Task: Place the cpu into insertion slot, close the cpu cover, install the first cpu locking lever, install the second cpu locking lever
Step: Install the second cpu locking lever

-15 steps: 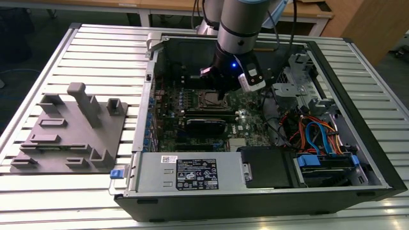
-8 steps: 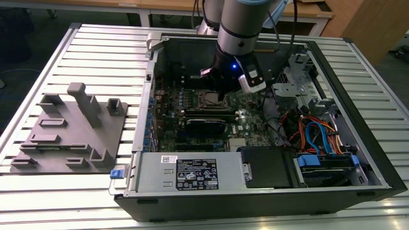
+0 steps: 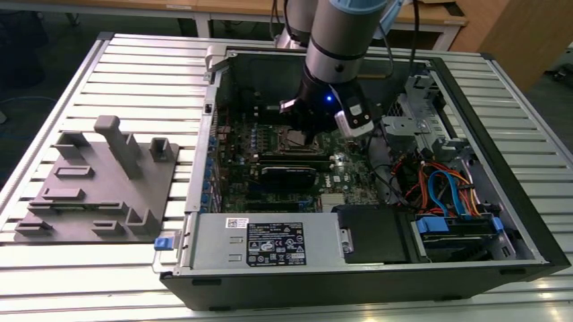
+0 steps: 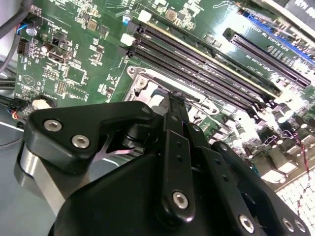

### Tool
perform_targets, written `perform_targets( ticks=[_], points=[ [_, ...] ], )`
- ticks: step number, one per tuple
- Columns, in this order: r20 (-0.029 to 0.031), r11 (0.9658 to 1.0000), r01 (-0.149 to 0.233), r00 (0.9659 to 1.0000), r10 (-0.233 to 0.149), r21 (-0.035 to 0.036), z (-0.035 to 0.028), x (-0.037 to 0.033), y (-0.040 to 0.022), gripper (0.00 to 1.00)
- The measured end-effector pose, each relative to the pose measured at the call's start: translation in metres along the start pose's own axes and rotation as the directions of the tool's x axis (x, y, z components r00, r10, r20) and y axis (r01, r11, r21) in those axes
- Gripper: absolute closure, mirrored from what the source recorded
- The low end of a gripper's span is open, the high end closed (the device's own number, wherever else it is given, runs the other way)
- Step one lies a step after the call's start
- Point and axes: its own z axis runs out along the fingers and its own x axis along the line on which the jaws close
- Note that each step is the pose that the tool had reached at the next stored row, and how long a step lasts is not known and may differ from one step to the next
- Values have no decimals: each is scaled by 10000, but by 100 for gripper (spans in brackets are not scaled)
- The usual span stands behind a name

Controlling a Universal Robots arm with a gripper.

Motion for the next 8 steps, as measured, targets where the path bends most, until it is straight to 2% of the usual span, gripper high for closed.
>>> perform_targets(
  ticks=[2,8],
  points=[
    [-25,10000,-2,10000,2,-31,-2,0,-17,90],
    [-34,9999,1,10000,-1,-114,2,32,-54,90]
  ],
)
